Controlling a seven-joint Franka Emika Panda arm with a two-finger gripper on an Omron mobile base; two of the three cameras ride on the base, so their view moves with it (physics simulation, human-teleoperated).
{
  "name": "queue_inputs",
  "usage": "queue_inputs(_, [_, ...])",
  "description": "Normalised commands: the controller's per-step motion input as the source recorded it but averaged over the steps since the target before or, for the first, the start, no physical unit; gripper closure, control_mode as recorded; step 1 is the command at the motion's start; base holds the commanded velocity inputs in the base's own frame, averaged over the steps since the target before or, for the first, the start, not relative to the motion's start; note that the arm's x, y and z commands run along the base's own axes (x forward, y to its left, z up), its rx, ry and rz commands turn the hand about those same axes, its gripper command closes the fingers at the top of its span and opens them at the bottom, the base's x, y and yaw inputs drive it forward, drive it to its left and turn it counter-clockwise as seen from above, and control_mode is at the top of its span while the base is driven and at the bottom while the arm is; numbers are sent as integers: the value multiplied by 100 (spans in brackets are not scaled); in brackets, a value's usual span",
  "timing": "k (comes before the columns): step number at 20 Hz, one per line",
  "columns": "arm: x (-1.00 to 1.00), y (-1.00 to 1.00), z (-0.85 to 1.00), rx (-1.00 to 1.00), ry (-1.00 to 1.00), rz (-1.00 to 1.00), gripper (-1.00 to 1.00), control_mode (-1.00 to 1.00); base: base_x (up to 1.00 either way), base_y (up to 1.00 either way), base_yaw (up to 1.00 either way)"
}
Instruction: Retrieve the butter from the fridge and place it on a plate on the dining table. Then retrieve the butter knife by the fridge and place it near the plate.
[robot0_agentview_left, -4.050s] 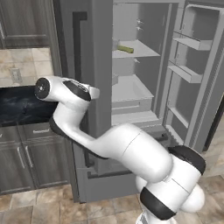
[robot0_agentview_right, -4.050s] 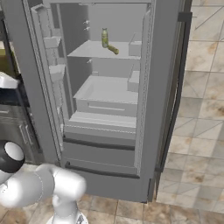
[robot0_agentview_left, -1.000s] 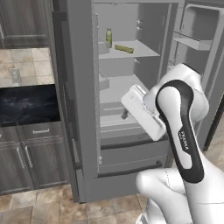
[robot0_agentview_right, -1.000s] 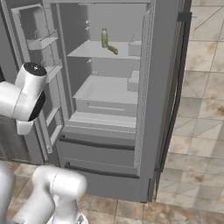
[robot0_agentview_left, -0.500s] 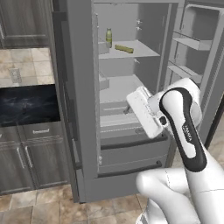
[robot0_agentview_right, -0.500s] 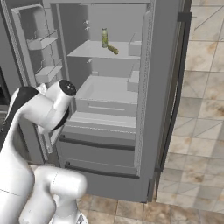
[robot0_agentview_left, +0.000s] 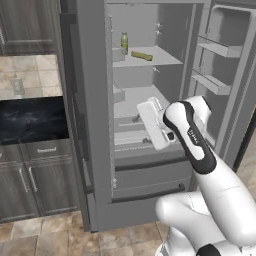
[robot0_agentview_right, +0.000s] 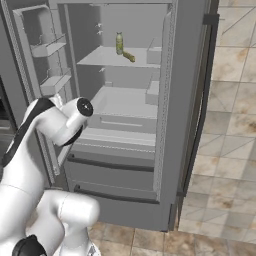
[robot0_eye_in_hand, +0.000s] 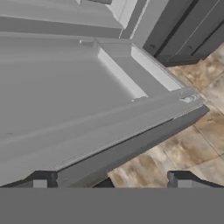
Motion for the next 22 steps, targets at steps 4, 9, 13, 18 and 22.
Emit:
queue_inputs(4, [28, 41, -11, 0, -8, 0, -100, -100, 0, 0, 0])
queue_inputs(9, [3, 74, -16, 0, -8, -1, -100, -100, 0, 0, 0])
queue_inputs(13, [31, 22, 0, 0, -1, 0, -100, -100, 0, 0, 0])
queue_inputs(18, [27, 32, -4, 0, 0, 0, -100, -100, 0, 0, 0])
queue_inputs(22, [14, 58, -10, 0, 0, 0, -100, -100, 0, 0, 0])
